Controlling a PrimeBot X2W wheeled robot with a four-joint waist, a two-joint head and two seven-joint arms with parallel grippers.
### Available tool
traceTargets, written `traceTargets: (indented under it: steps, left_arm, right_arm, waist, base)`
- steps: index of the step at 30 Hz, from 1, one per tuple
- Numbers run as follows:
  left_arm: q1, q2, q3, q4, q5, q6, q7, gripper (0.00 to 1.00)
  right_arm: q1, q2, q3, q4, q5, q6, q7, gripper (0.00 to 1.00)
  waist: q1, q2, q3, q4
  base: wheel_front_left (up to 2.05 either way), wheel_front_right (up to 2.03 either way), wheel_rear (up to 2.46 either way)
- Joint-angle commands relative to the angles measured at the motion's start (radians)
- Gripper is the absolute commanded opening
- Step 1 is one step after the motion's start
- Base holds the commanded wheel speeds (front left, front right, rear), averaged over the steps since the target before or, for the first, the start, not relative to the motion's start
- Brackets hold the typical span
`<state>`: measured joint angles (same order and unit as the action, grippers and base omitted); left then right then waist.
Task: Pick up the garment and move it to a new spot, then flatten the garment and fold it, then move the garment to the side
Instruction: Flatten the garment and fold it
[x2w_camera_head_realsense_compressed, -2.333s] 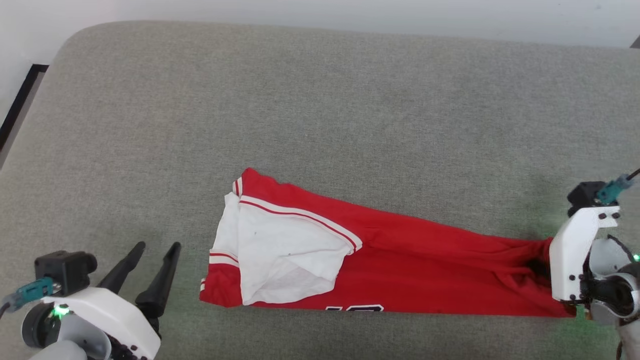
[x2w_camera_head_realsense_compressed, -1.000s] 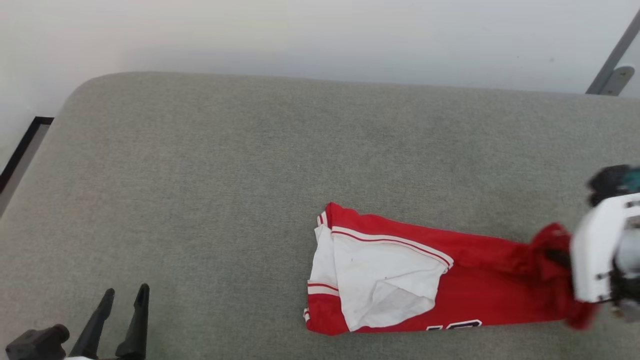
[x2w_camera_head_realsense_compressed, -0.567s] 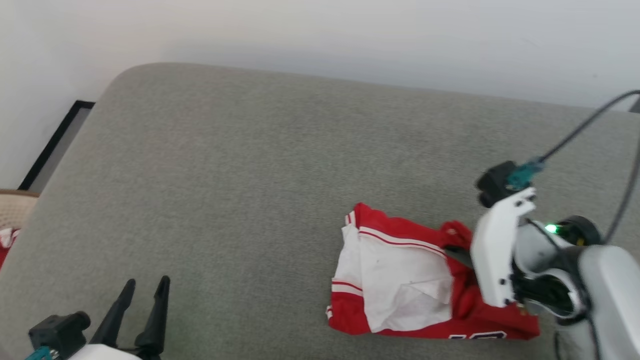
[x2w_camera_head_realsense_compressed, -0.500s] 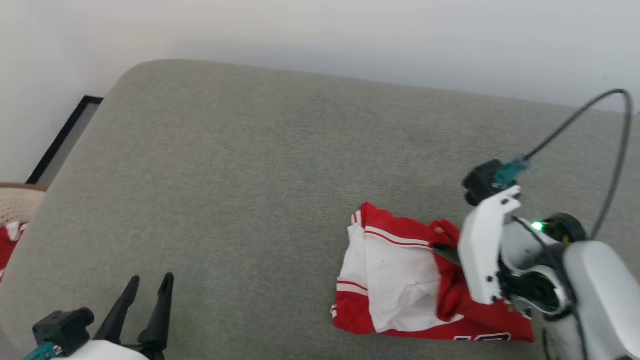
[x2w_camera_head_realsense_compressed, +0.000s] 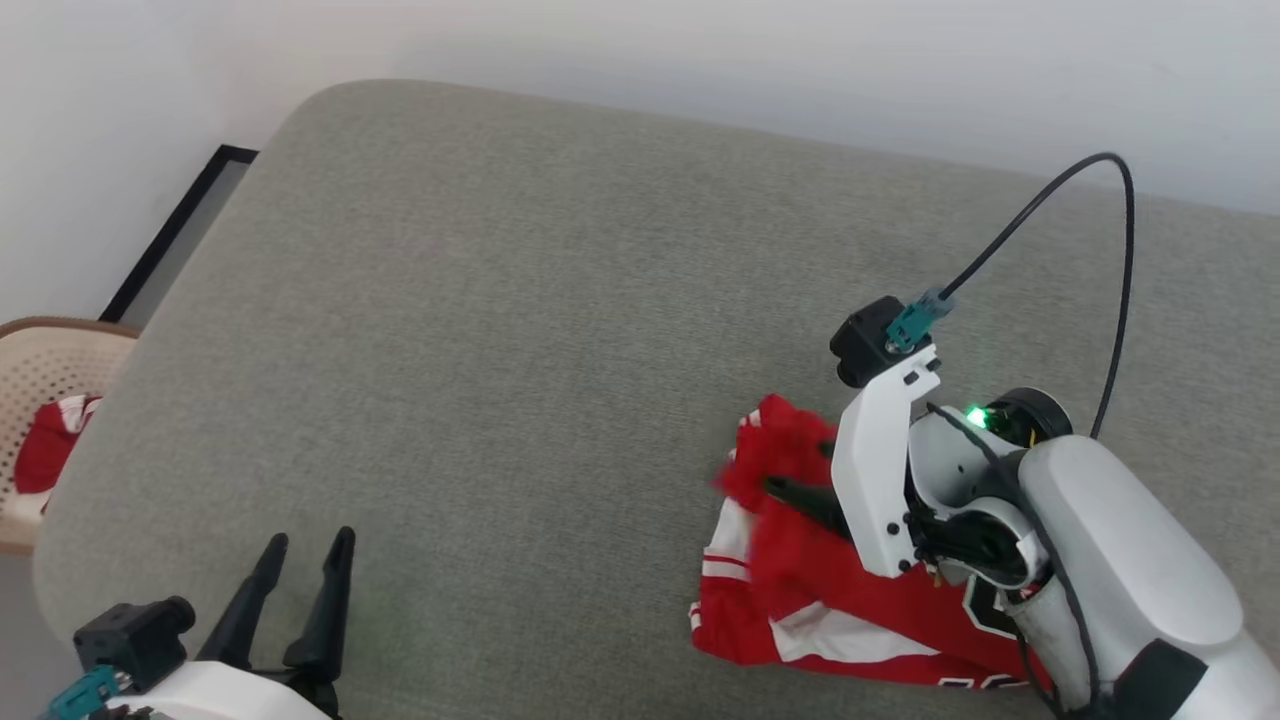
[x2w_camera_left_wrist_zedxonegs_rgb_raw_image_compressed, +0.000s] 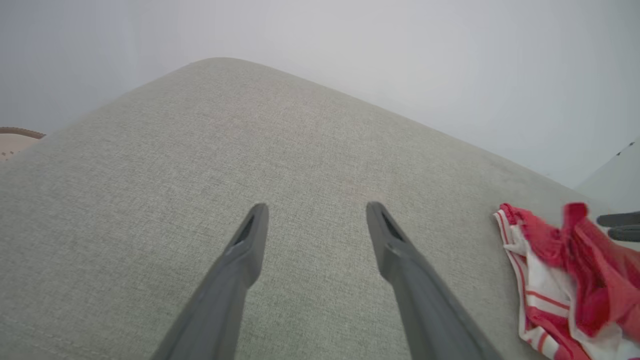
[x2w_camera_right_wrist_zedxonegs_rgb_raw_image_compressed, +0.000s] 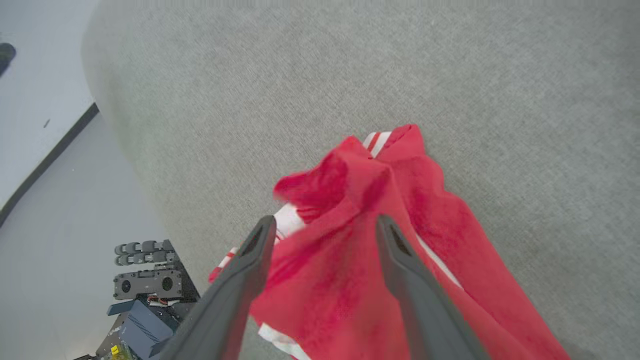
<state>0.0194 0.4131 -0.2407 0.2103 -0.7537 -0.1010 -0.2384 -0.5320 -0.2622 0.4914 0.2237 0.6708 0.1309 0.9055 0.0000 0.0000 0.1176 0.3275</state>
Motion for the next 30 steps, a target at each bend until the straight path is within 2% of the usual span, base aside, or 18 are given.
traceTargets:
  steps: [1, 6, 11, 23, 30]
  left_arm:
    - [-0.006, 0.002, 0.007, 0.0, -0.006, 0.001, -0.005, 1.0]
    - [0.01, 0.01, 0.026, -0.008, -0.009, 0.004, -0.012, 1.0]
    - [0.027, 0.022, 0.047, -0.025, 0.005, 0.011, -0.017, 1.0]
    - [0.078, 0.044, 0.095, -0.077, 0.064, 0.033, -0.025, 1.0]
    - [0.14, 0.047, 0.14, -0.108, 0.097, 0.048, -0.028, 1.0]
  right_arm:
    - [-0.01, -0.005, 0.003, -0.01, 0.015, 0.0, -0.008, 1.0]
    - [-0.009, -0.039, -0.017, -0.079, 0.054, 0.0, -0.047, 1.0]
    - [0.033, -0.078, -0.093, -0.147, 0.046, 0.0, -0.14, 1.0]
    - [0.245, -0.143, -0.315, -0.229, -0.036, 0.0, -0.541, 1.0]
    - [0.389, -0.154, -0.362, -0.208, -0.092, 0.0, -0.777, 1.0]
  waist:
    - [0.0, 0.0, -0.001, -0.012]
    - [0.0, 0.0, -0.006, -0.055]
    - [0.0, 0.0, -0.02, -0.109]
    - [0.0, 0.0, -0.077, -0.22]
    - [0.0, 0.0, -0.132, -0.263]
  base:
    - [0.0, 0.0, 0.0]
    - [0.0, 0.0, 0.0]
    - [0.0, 0.0, 0.0]
    - [0.0, 0.0, 0.0]
    - [0.0, 0.0, 0.0]
